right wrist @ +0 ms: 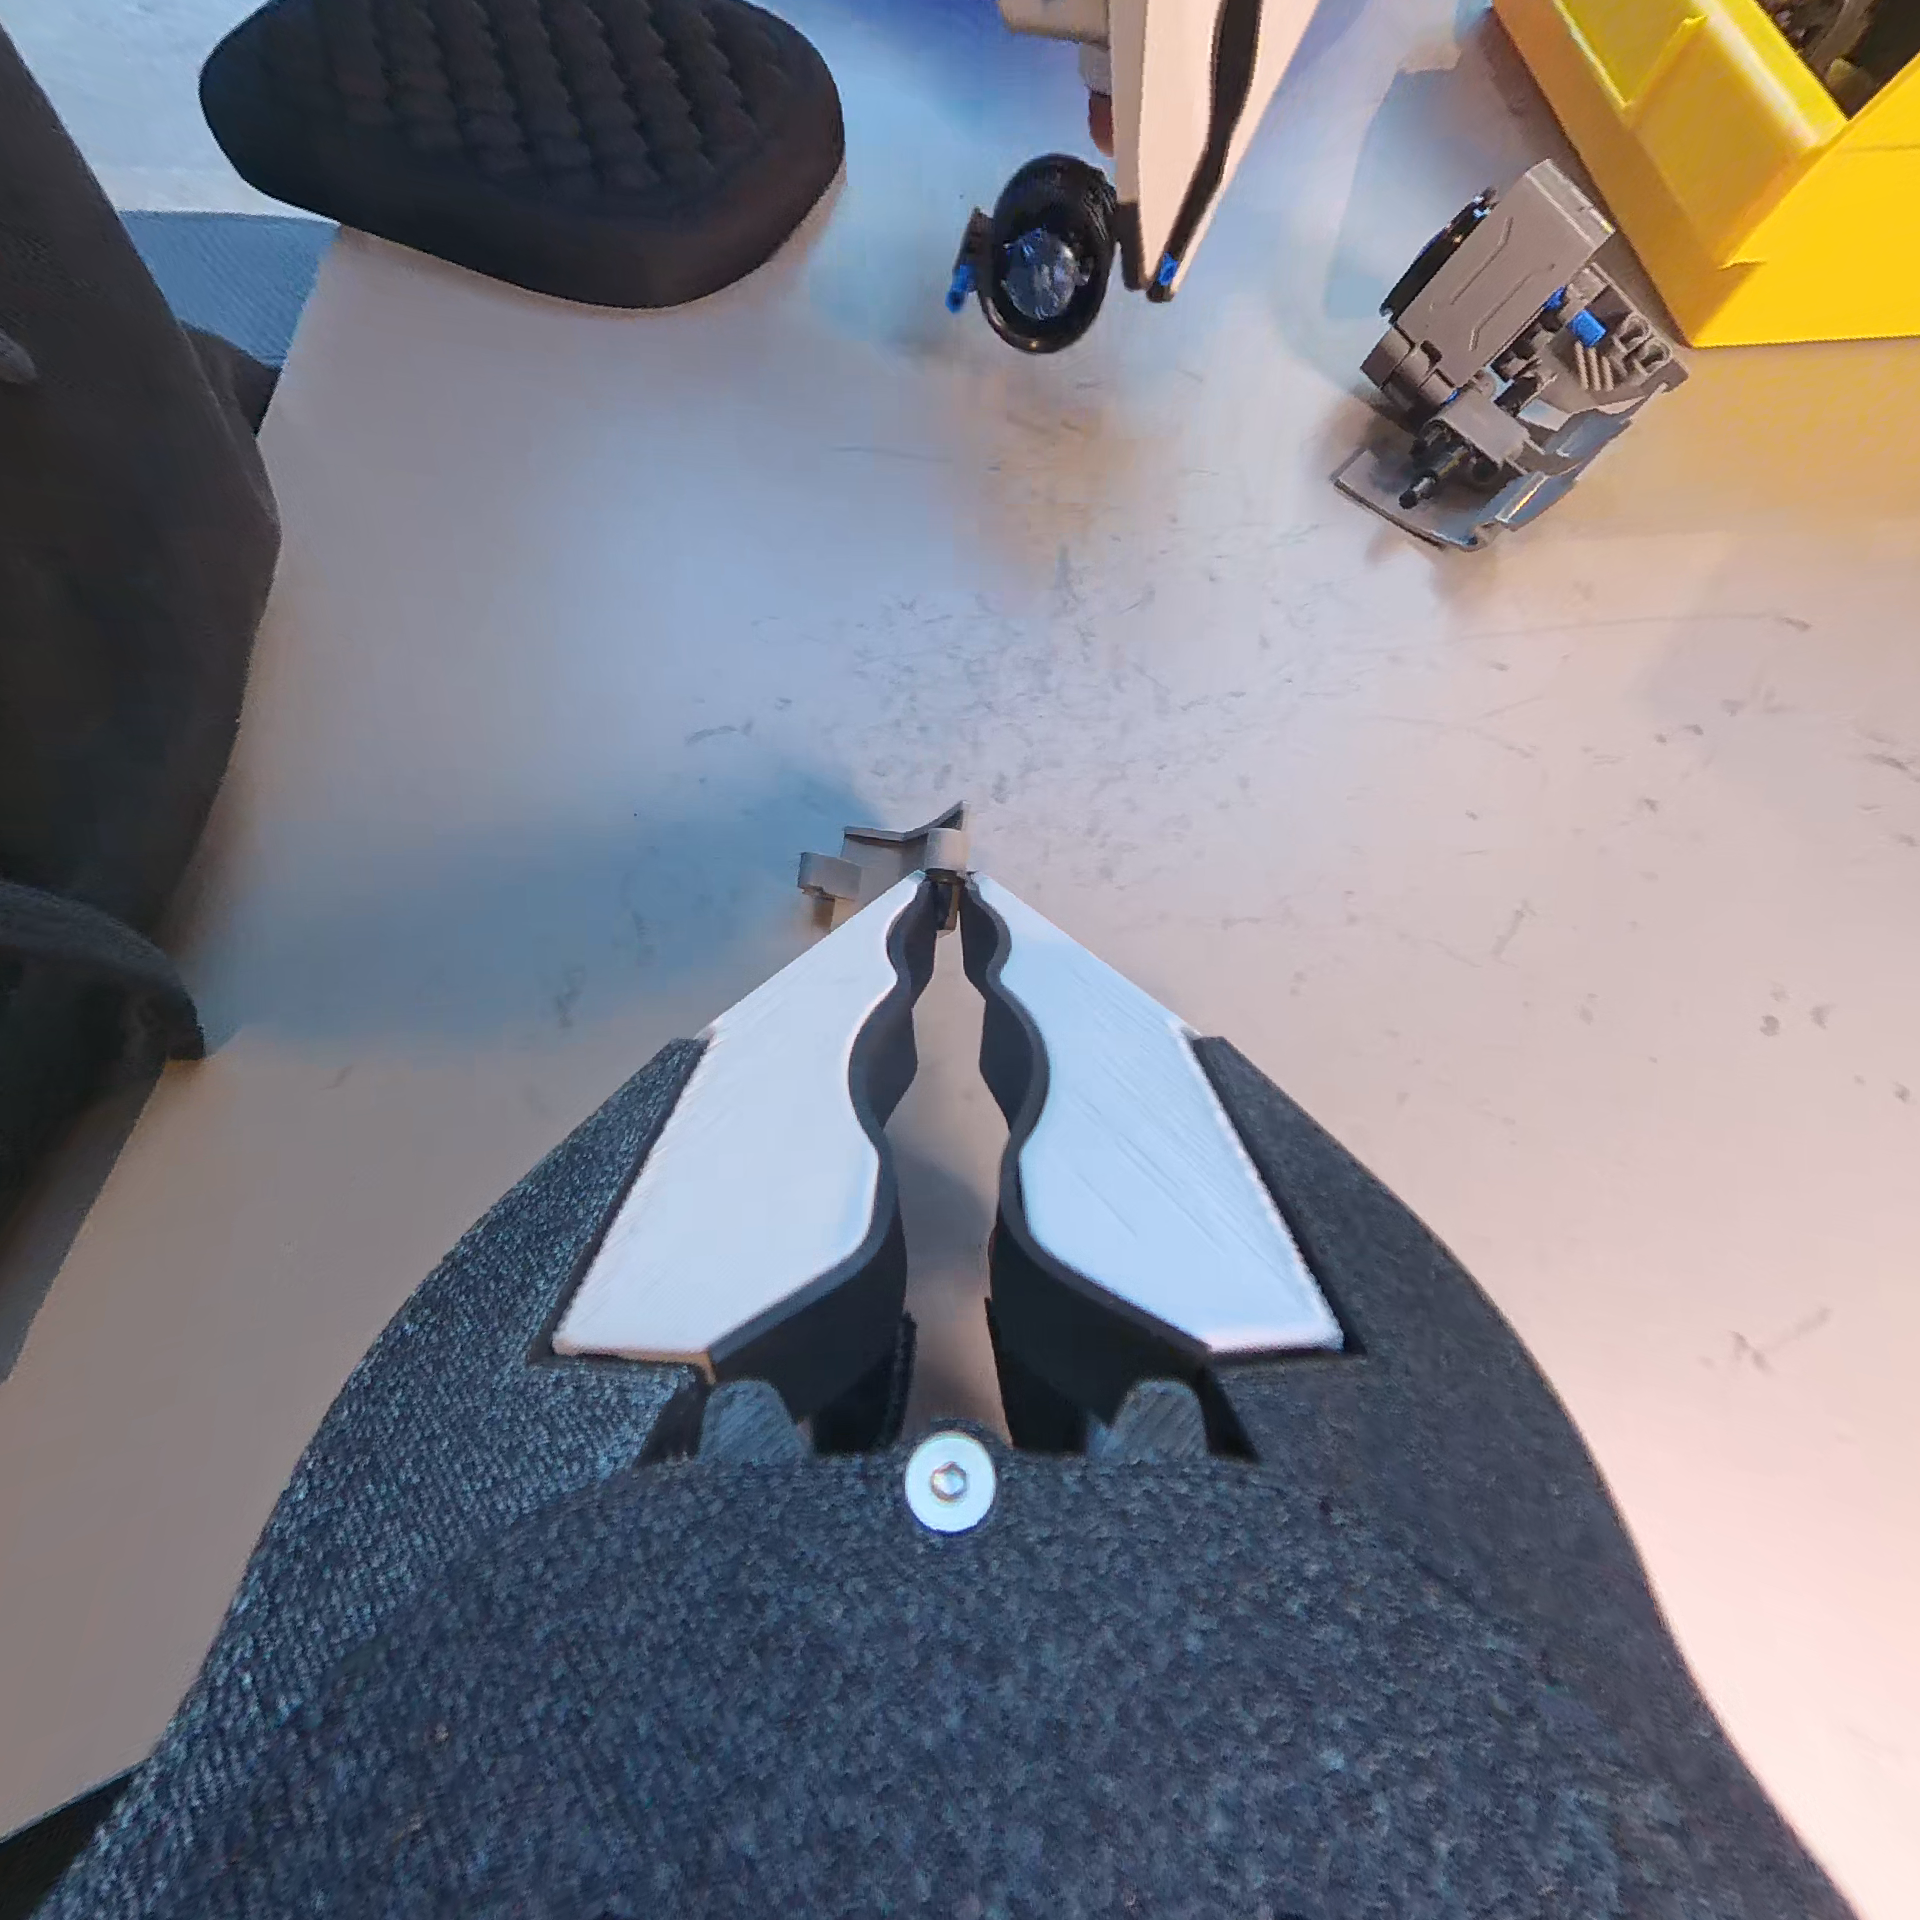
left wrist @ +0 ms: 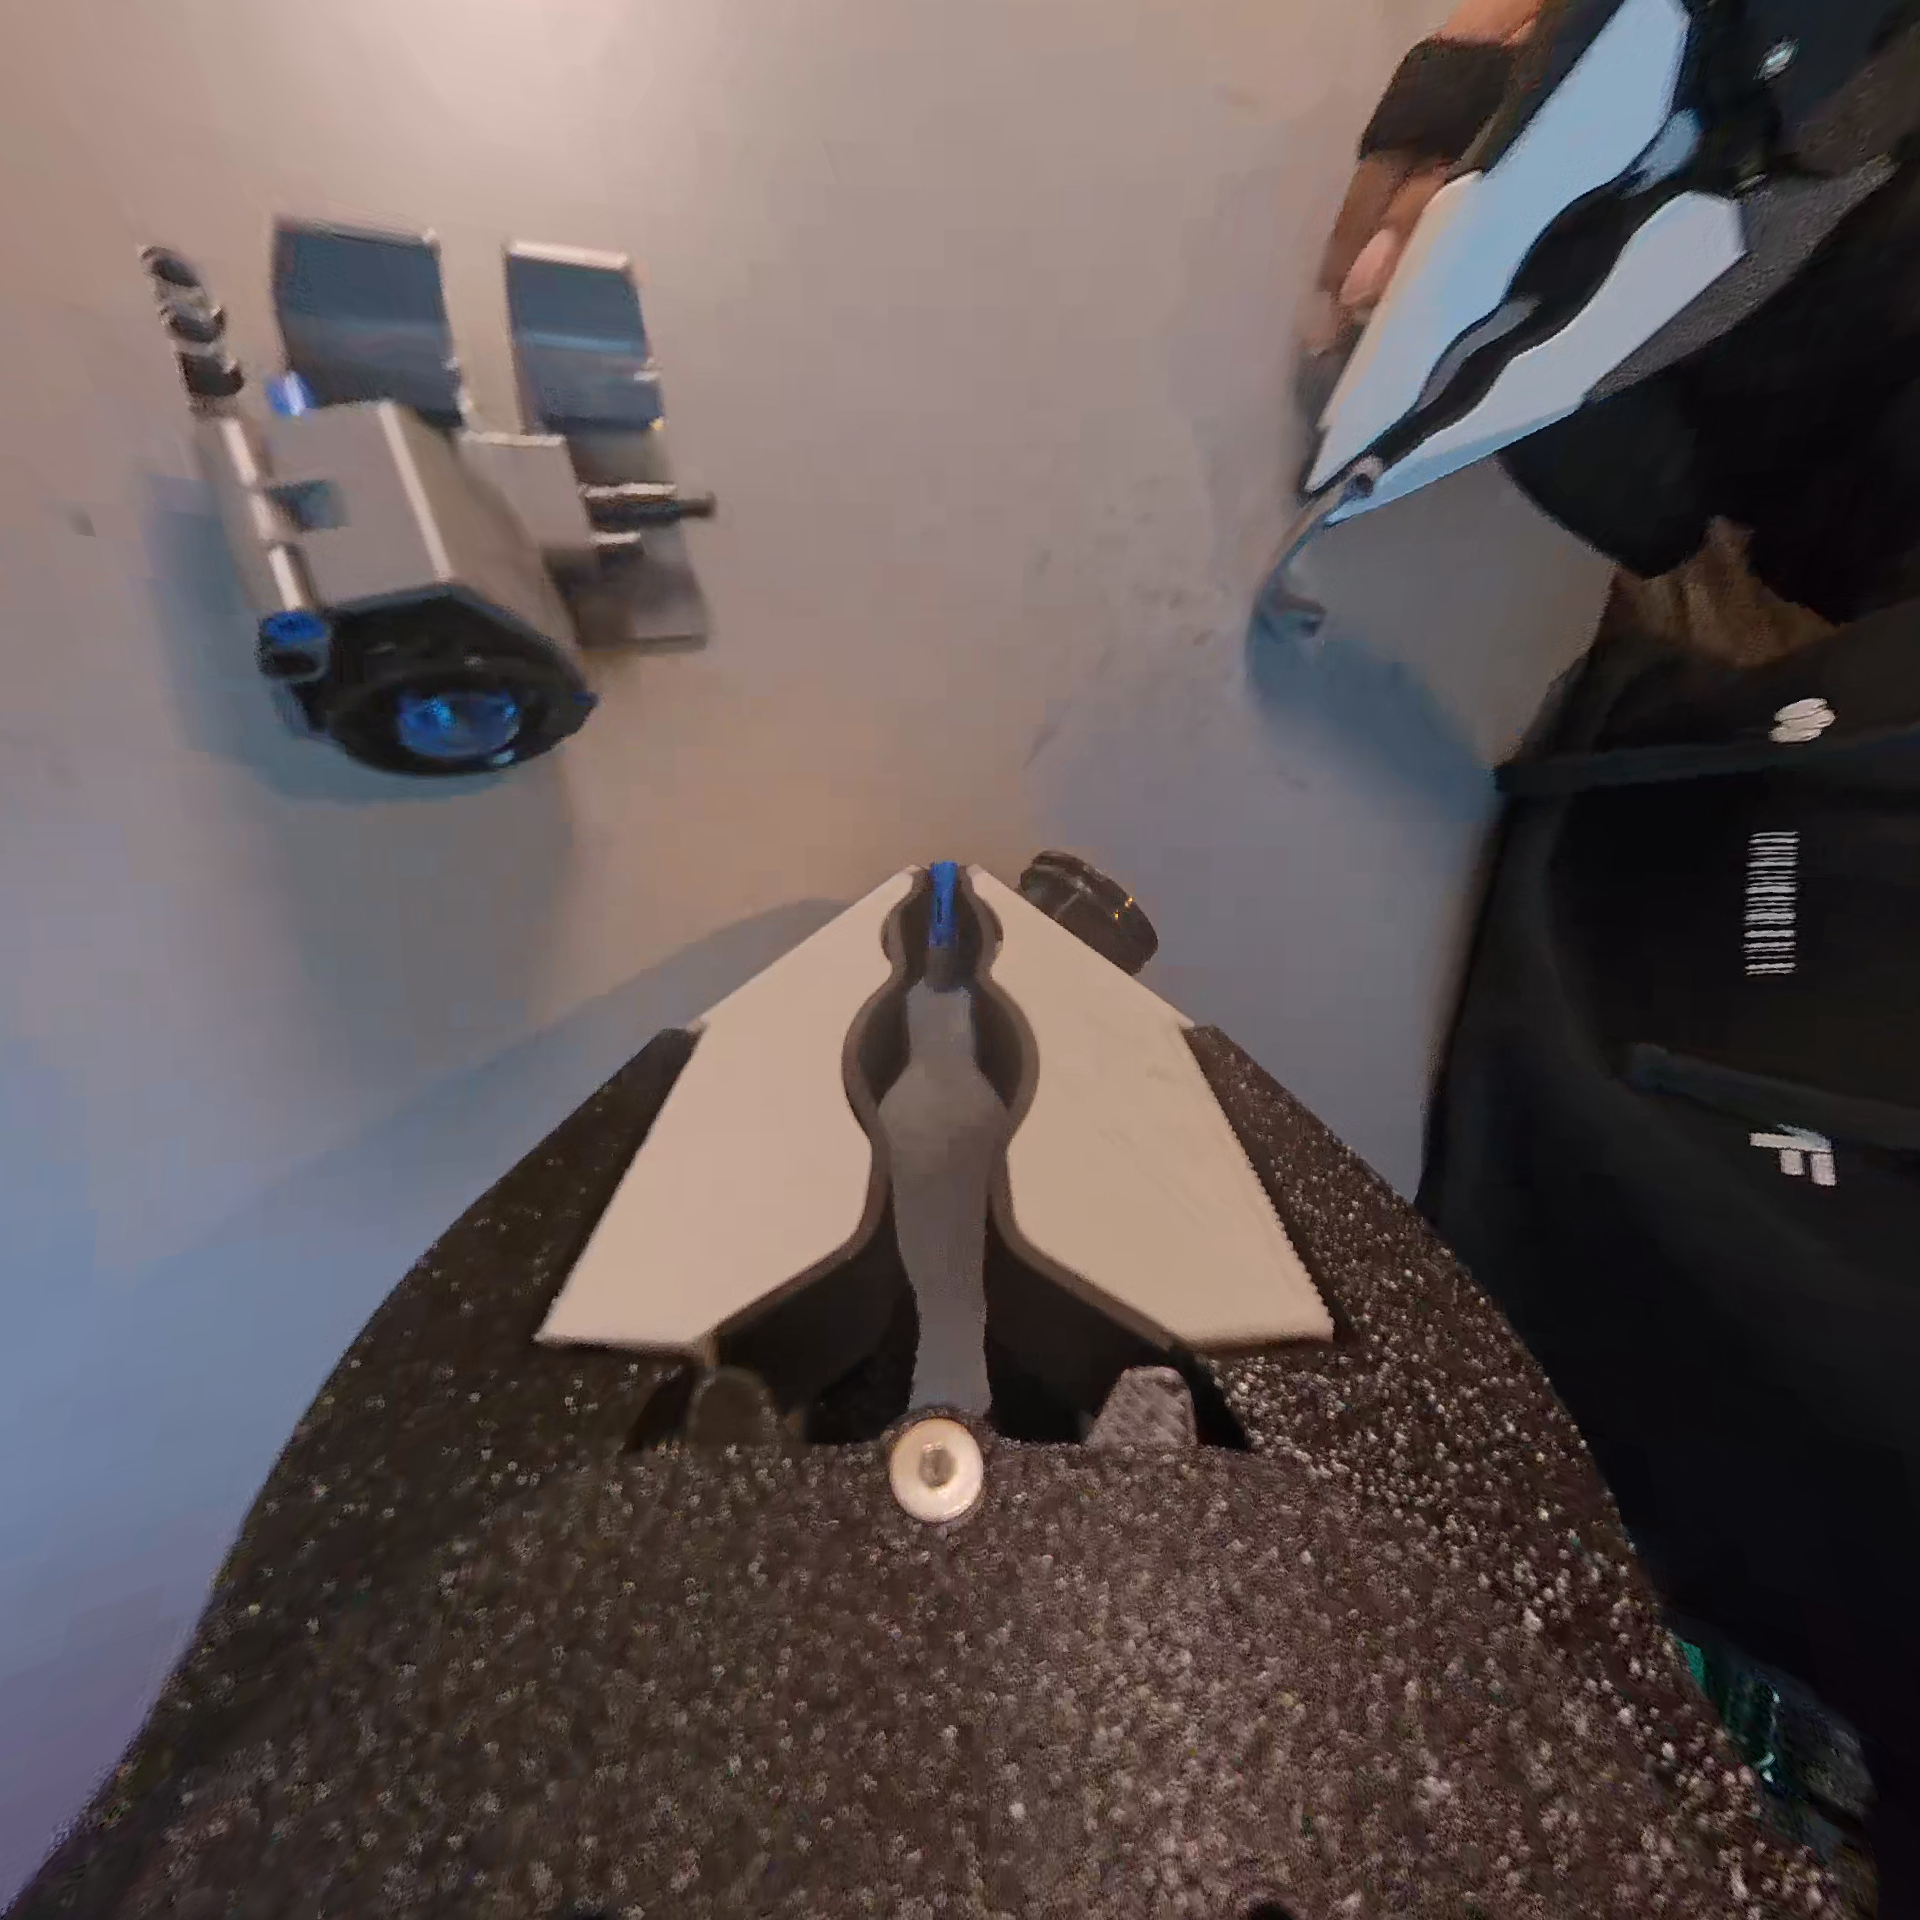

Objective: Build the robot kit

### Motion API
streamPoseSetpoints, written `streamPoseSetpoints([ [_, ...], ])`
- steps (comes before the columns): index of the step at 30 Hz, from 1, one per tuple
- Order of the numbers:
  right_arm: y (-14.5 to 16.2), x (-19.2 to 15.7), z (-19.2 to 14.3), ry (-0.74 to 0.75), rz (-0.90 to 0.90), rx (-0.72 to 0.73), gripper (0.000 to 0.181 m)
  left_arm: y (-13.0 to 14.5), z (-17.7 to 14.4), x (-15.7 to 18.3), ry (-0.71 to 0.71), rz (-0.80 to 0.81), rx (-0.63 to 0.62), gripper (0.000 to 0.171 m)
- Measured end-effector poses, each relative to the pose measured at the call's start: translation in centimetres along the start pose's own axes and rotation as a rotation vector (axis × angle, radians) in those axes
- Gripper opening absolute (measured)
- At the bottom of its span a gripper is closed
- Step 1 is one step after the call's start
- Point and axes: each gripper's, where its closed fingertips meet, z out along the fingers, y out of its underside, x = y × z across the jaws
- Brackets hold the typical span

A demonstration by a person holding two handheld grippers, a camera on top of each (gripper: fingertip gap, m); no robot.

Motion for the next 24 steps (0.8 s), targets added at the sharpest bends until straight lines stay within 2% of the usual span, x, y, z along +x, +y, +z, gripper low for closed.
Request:
streamPoseSetpoints([
  [4,0.1,0.0,-0.3,-0.011,0.021,-0.001,0.004,-2.7,1.7,4.4,0.153,0.019,0.158,0.003],
  [8,0.4,0.2,-0.7,0.000,0.031,-0.034,0.004,-3.5,5.2,7.5,0.257,0.038,0.193,0.003],
  [12,0.9,0.8,-1.1,0.043,0.008,-0.095,0.003,-3.5,8.5,7.7,0.204,0.092,0.162,0.004],
  [15,0.9,1.0,-1.3,0.071,-0.032,-0.130,0.003,-3.5,9.8,8.1,0.184,0.137,0.145,0.004],
  [19,0.8,1.0,-1.0,0.083,-0.053,-0.141,0.004,-3.1,10.1,8.4,0.191,0.167,0.129,0.005],
  [24,0.7,1.0,-0.7,0.076,-0.049,-0.132,0.003,-3.0,9.1,7.9,0.211,0.121,0.145,0.012],
])
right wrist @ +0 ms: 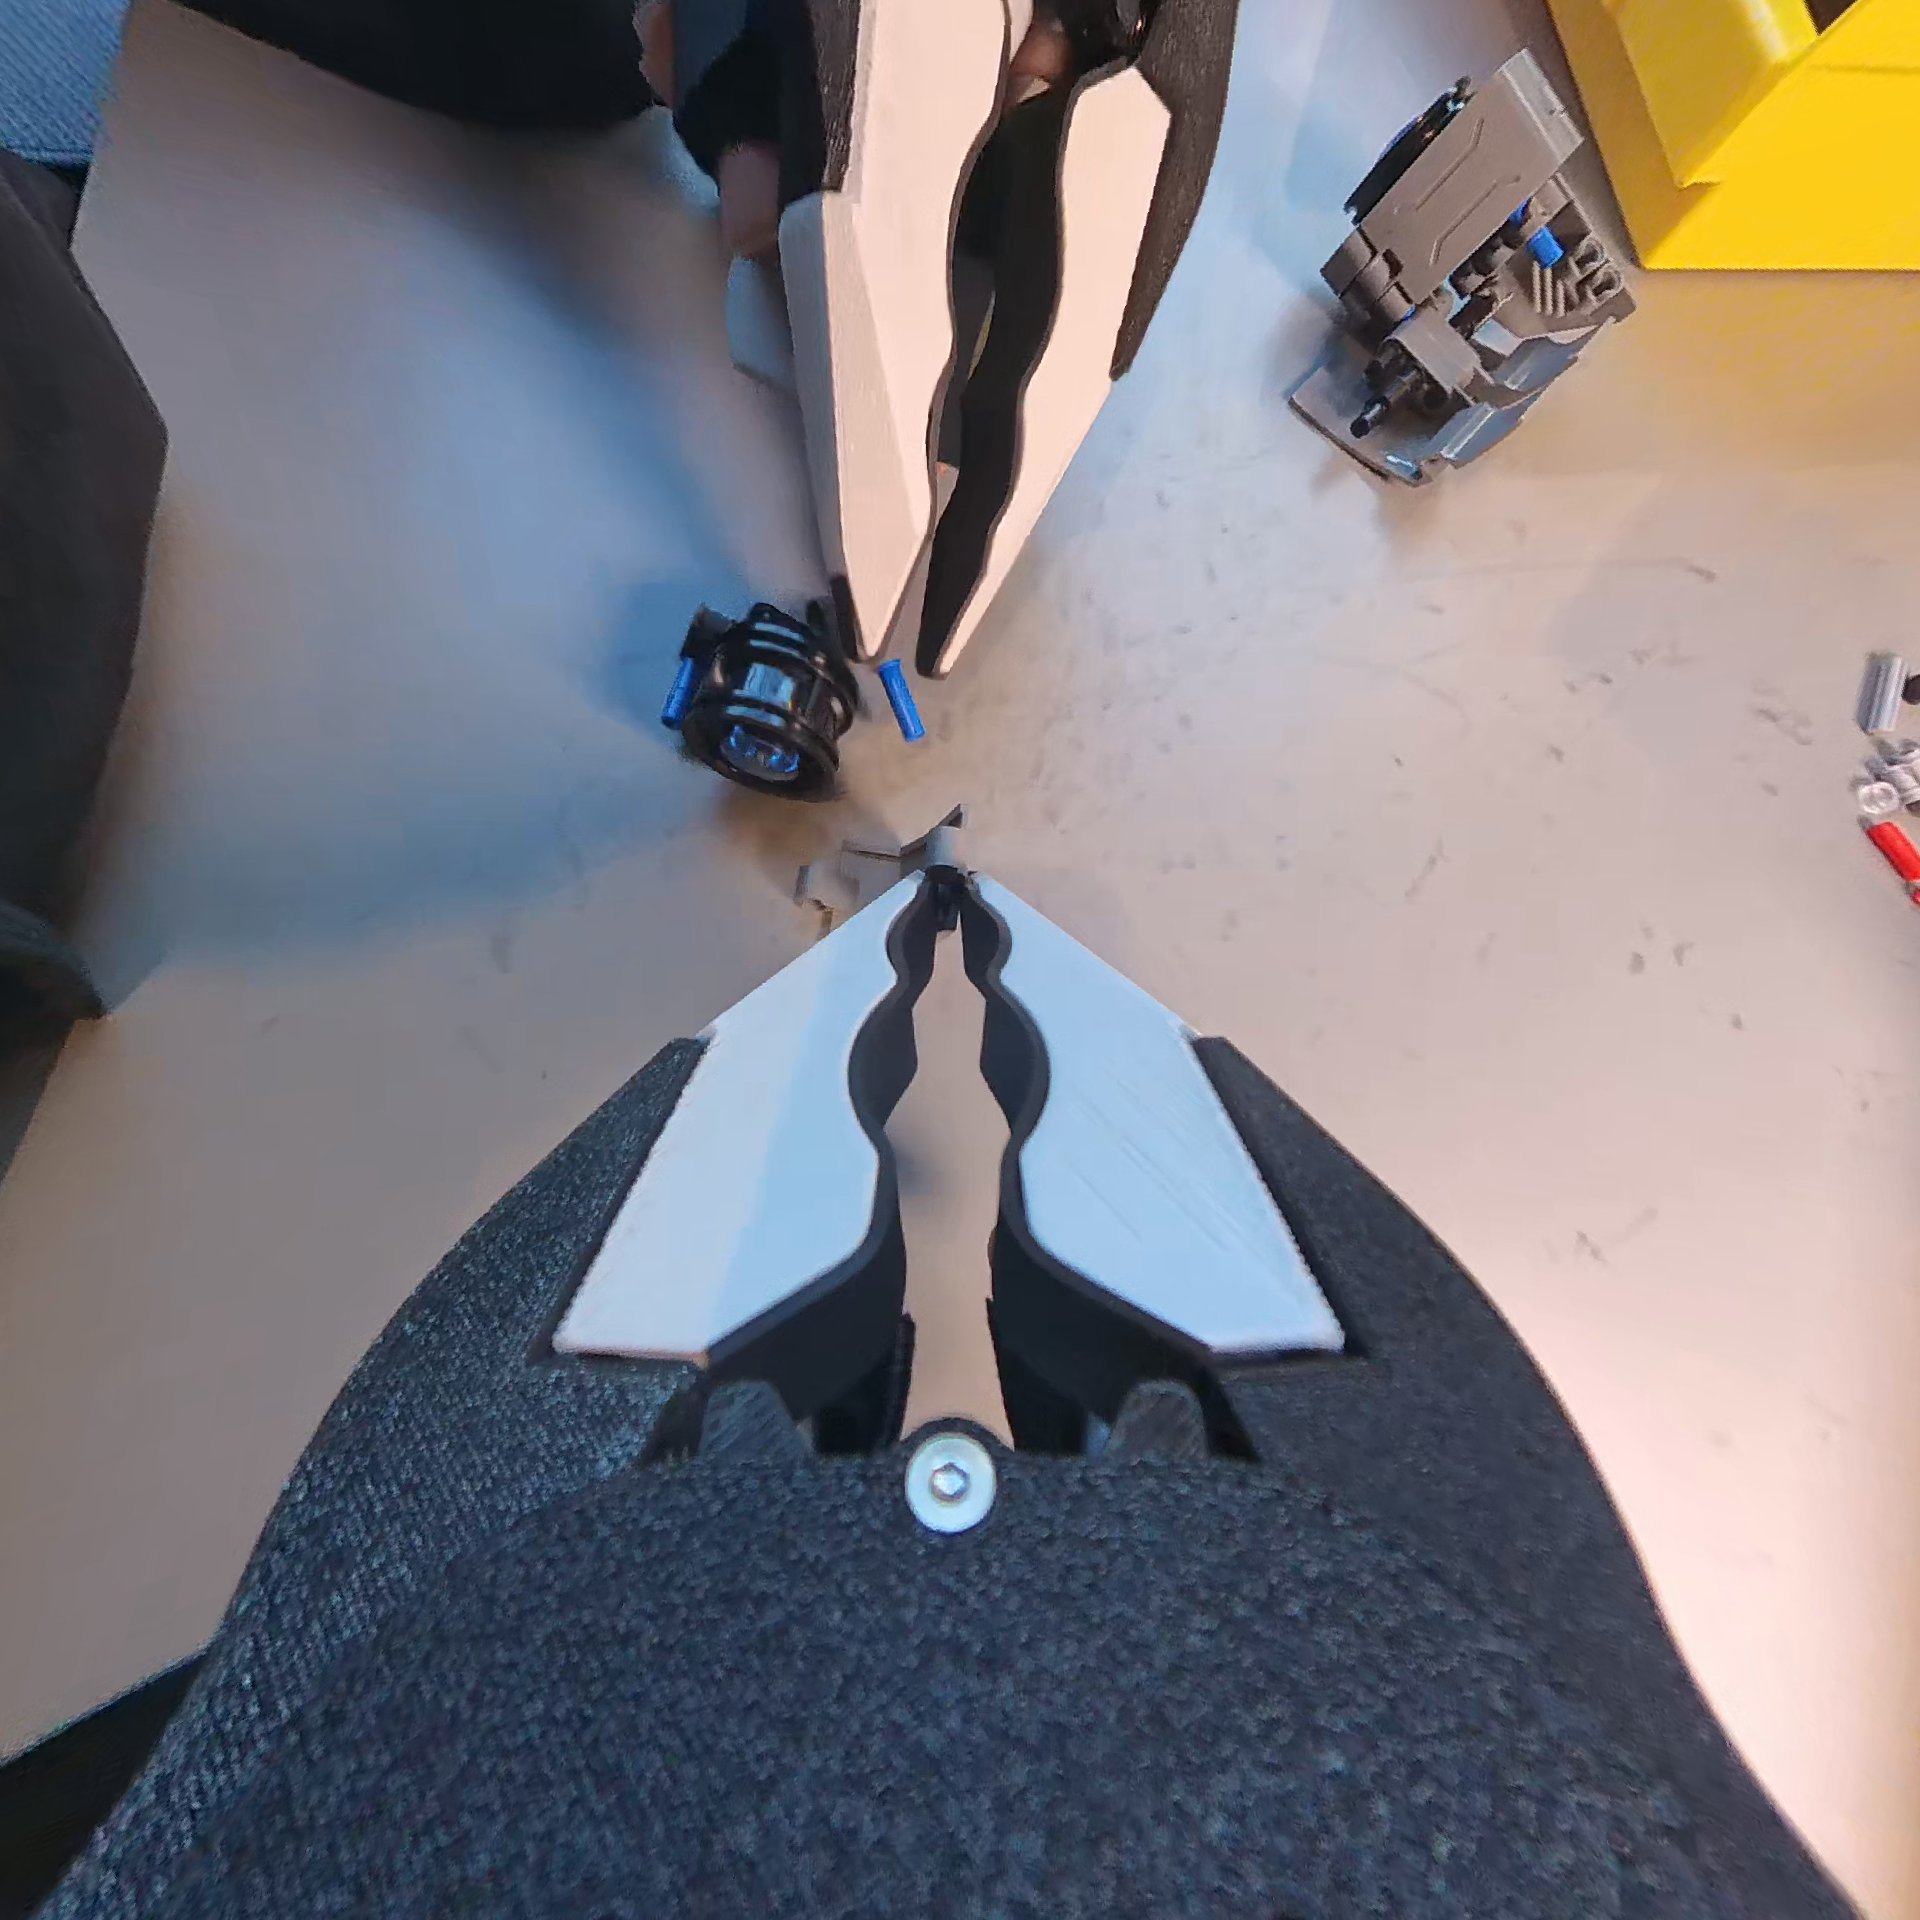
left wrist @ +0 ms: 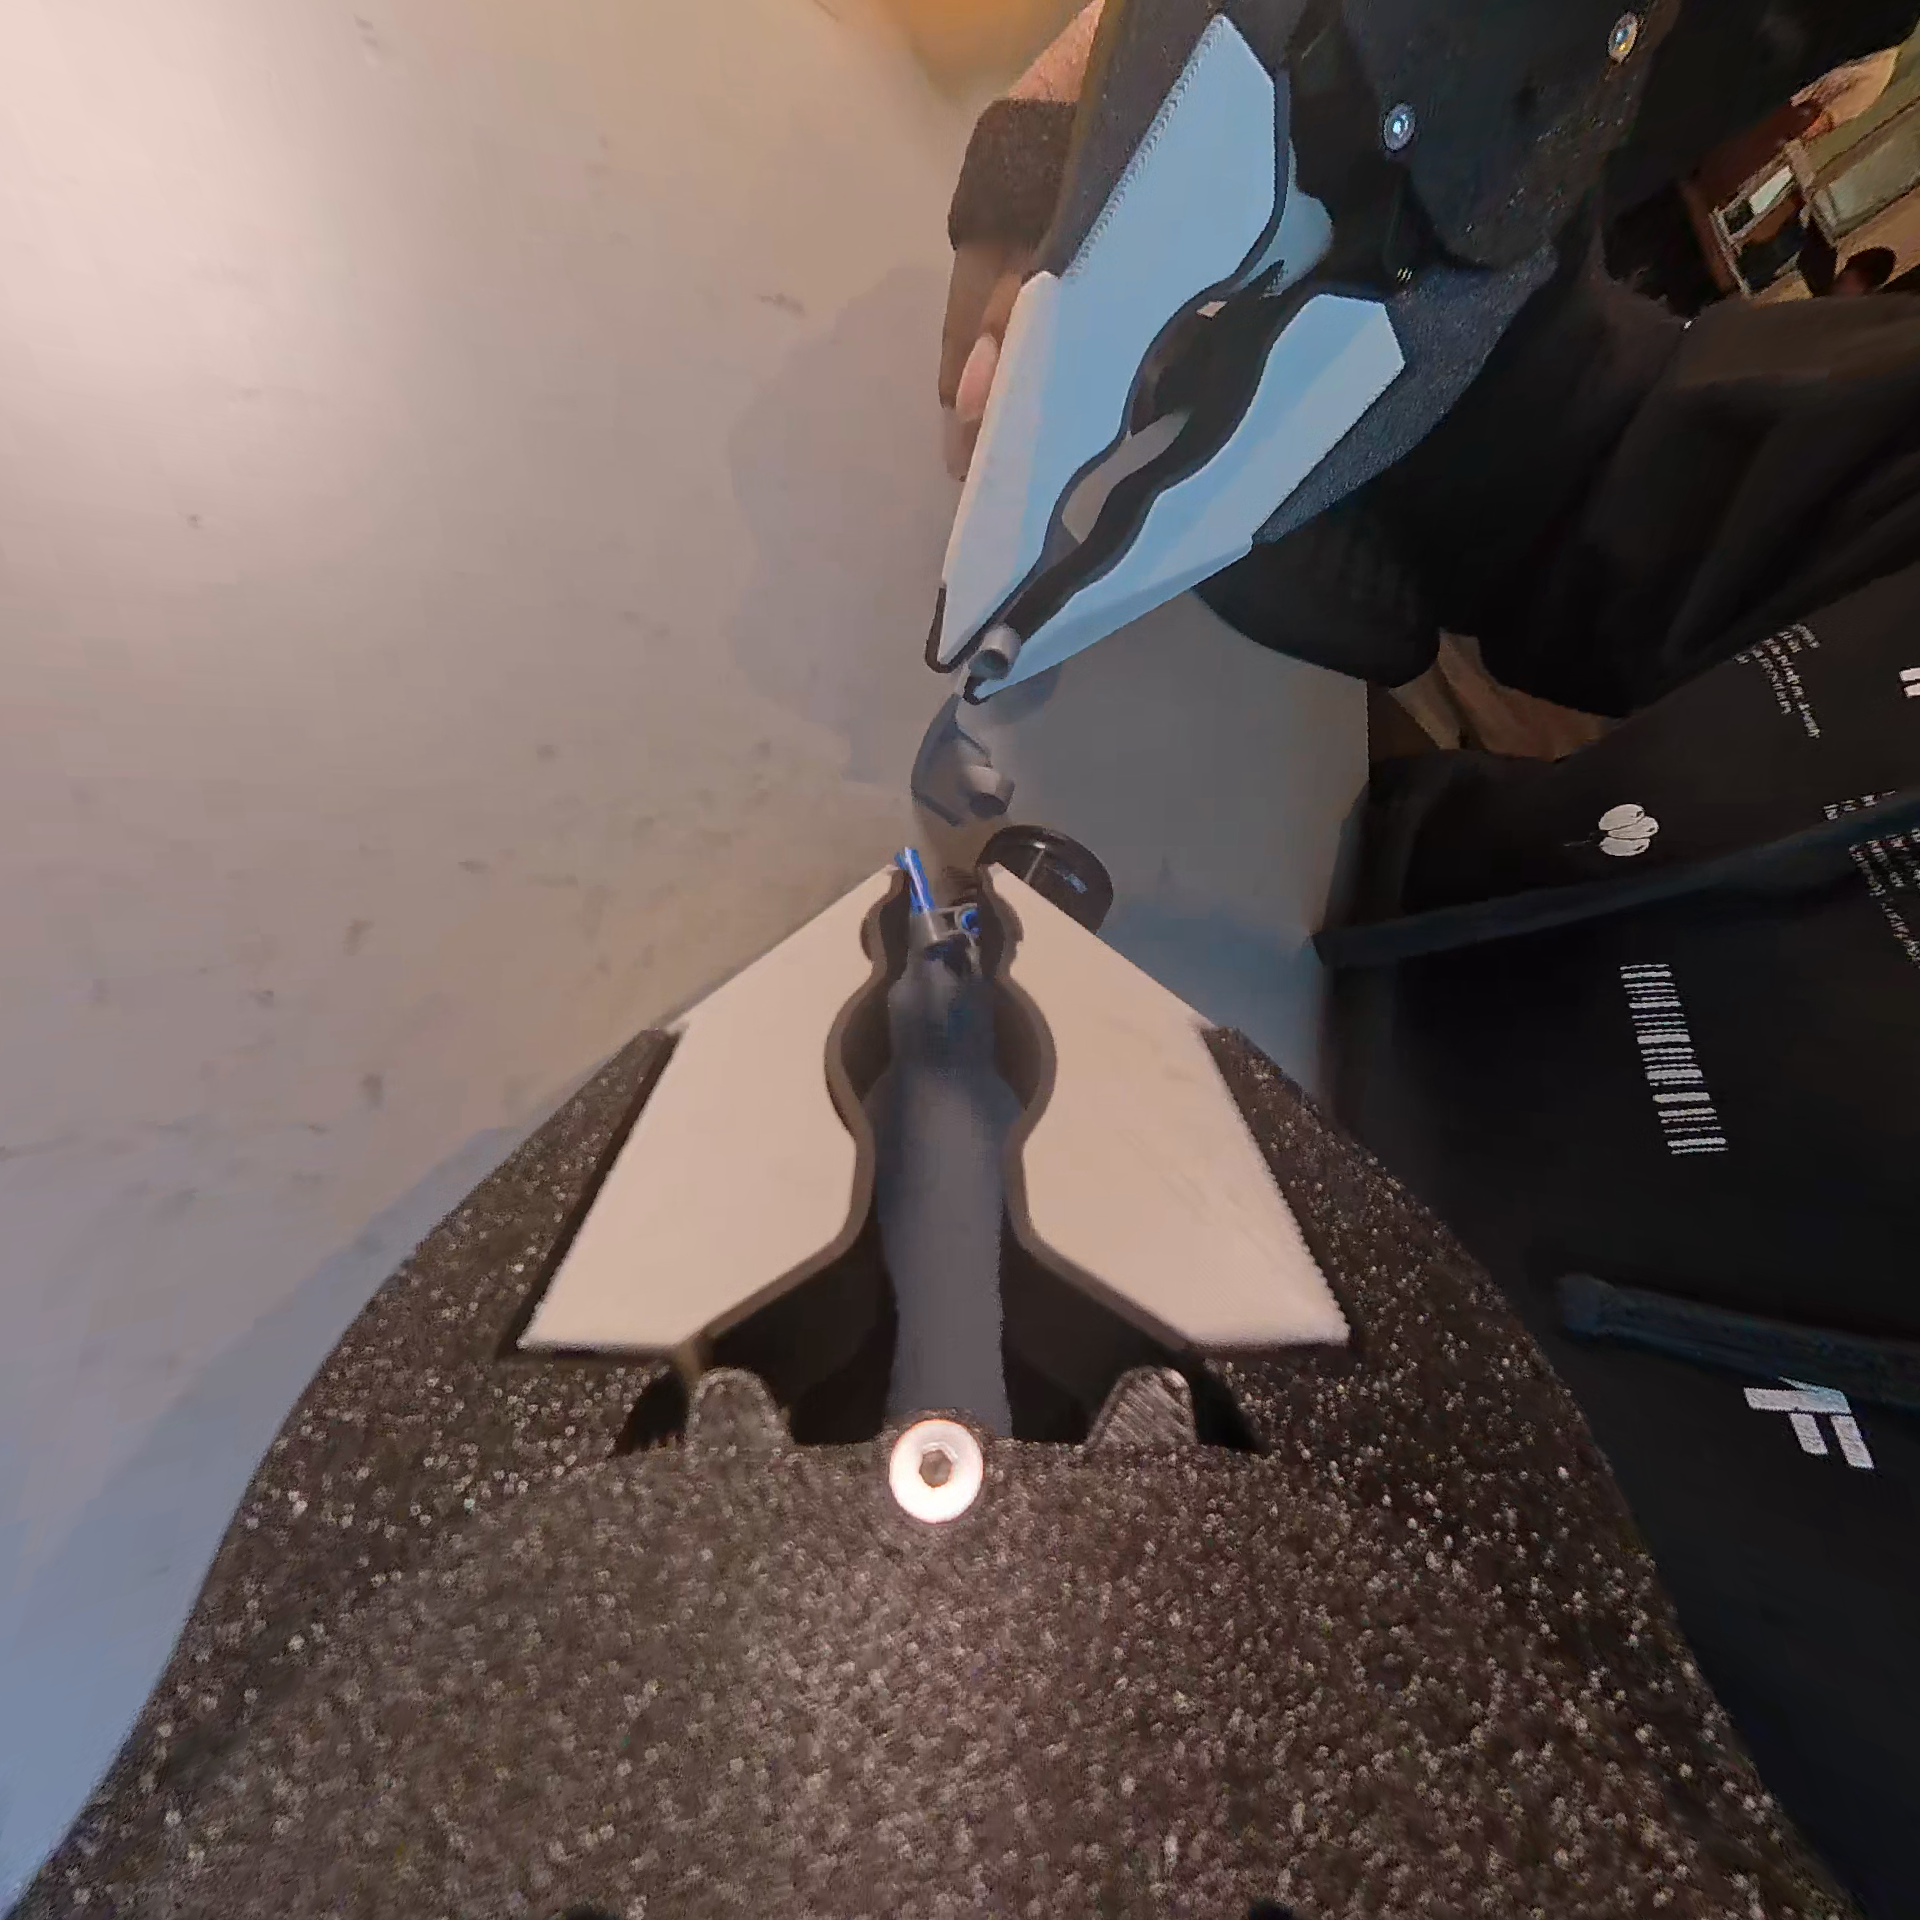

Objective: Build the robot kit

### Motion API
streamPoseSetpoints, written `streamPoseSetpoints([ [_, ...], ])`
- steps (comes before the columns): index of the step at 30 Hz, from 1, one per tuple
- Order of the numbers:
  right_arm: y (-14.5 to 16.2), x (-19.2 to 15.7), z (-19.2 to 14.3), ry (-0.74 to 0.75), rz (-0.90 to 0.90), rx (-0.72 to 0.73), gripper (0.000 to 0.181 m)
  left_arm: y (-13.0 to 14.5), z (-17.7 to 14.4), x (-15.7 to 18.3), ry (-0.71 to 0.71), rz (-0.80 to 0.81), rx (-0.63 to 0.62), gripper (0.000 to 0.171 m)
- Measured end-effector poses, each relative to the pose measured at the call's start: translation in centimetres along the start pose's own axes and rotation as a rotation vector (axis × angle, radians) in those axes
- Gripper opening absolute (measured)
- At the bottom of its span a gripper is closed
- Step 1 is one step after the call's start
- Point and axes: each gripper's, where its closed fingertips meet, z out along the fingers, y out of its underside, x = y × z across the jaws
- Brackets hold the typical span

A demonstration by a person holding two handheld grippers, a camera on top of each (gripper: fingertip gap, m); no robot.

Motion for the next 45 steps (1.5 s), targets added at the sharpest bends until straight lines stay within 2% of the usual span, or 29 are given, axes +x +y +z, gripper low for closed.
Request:
streamPoseSetpoints([
  [8,0.0,0.0,0.1,0.001,0.004,0.008,0.004,0.3,-1.7,-0.3,-0.002,-0.066,0.020,0.019],
  [12,0.0,0.0,0.0,0.001,0.003,0.010,0.004,0.1,-0.7,0.0,0.055,-0.136,0.023,0.022],
  [18,0.0,-0.1,0.0,0.014,-0.012,0.006,0.004,-0.2,0.4,0.6,0.145,-0.250,-0.015,0.016],
  [21,0.0,-0.1,-0.1,0.015,-0.017,0.008,0.004,0.5,0.7,1.5,0.165,-0.229,-0.069,0.006],
  [24,0.0,-0.1,-0.1,0.016,-0.024,0.012,0.004,0.8,0.7,2.2,0.165,-0.184,-0.088,0.005],
  [31,-0.2,0.0,-0.1,0.034,-0.047,0.039,0.004,-1.1,-0.2,2.6,0.120,-0.047,0.025,0.005],
  [38,-1.2,-0.7,-0.2,0.036,-0.111,0.075,0.004,-2.1,-0.3,2.1,-0.117,0.256,0.030,0.004],
  [45,-1.1,-1.1,0.0,0.050,-0.185,0.052,0.003,-1.8,0.4,2.2,-0.088,0.221,0.035,0.004],
])
